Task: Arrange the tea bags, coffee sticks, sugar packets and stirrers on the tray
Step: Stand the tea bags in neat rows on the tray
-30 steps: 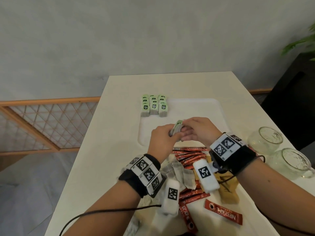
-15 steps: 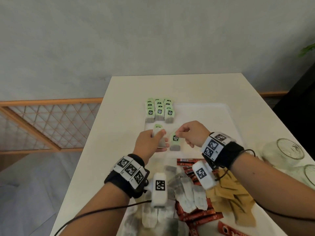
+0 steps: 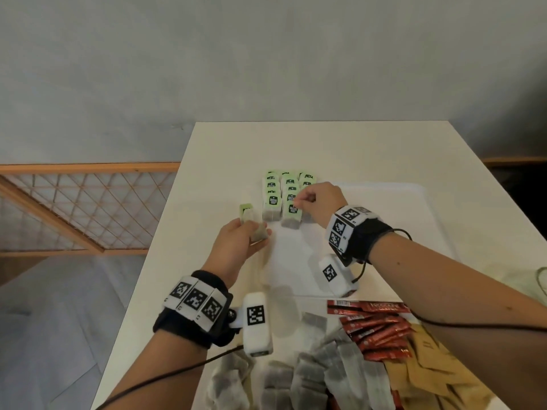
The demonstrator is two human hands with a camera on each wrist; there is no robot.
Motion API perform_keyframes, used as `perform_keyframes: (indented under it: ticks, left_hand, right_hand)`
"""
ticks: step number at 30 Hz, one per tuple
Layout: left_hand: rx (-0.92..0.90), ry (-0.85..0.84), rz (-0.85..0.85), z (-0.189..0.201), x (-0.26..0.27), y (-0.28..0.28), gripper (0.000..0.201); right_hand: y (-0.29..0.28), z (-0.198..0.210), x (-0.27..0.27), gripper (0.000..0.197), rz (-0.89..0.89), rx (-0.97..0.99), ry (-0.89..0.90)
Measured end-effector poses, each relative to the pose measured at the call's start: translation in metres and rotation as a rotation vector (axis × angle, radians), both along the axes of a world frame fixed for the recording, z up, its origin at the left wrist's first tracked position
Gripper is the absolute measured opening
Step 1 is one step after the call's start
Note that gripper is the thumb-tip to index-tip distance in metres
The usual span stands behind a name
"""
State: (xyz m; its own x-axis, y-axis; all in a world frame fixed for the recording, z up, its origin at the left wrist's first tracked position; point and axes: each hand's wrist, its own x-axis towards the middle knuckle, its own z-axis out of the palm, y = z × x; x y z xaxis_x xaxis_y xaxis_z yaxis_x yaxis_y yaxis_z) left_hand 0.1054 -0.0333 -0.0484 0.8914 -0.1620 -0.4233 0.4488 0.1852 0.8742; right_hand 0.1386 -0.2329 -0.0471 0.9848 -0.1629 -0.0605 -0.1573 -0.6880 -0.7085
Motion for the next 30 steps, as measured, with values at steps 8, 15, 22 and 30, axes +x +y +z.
perform_keyframes:
  ticks: [8,15,22,30]
  left_hand:
    - [0.022,-0.028,-0.087,-0.010,0.000,0.001,0.024]
    - [0.066,-0.088,-0.106,-0.005,-0.012,-0.011,0.019]
    - [0.079,-0.144,-0.177,0.012,-0.030,-0.023,0.021]
    - [0.233,-0.165,-0.047,0.025,-0.050,-0.026,0.022]
  right_hand:
    - [-0.001,0.005,0.011,0.010,0.039,-0.069,0.003]
    - [0.009,0.015,-0.034,0.016,0.065,0.236,0.007]
    - [0.011,0.029,-0.065,0.019,0.105,0.201,-0.030]
    - [0.006,0.033,-0.093,0.024,0.019,0.213,-0.019]
